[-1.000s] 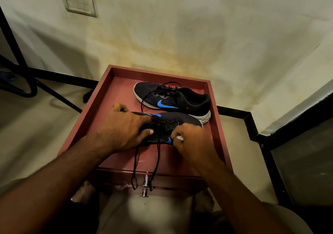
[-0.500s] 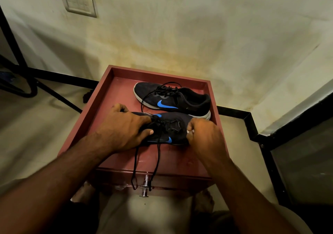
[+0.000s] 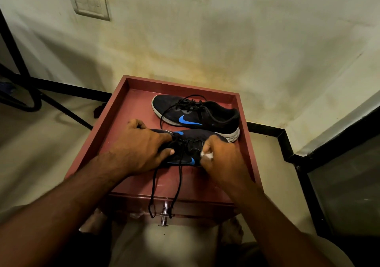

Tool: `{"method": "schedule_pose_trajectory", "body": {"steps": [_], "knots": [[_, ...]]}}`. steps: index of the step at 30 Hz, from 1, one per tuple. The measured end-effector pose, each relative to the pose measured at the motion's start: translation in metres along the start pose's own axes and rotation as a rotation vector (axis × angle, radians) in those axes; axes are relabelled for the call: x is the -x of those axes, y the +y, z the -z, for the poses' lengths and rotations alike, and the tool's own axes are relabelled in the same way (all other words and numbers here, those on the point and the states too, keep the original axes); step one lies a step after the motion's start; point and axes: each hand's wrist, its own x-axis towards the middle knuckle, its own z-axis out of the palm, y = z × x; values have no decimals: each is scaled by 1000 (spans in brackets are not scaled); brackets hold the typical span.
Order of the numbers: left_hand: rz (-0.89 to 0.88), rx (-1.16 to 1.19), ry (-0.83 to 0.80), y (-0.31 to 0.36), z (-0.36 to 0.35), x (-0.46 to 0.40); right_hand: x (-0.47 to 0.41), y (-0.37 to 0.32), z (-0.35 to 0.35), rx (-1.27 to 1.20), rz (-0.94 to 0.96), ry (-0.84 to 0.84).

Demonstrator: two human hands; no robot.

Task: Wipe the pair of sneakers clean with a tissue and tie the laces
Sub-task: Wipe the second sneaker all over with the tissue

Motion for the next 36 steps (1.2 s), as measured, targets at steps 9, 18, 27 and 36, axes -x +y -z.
{"method": "schedule_pose_trajectory", "body": {"steps": [9,18,27,36], "knots": [[2,-6,0,-1,-1,0,-18,9,4,217,-156,-15],[-2,-1,9,-2,-3,0,-9,11,5,204,-58,110],[-4,7,21,-1,-2,0,-5,2,-9,-65,-60,11],[2,19,37,0,-2,1,2,0,-7,-143,47,-10]]}}
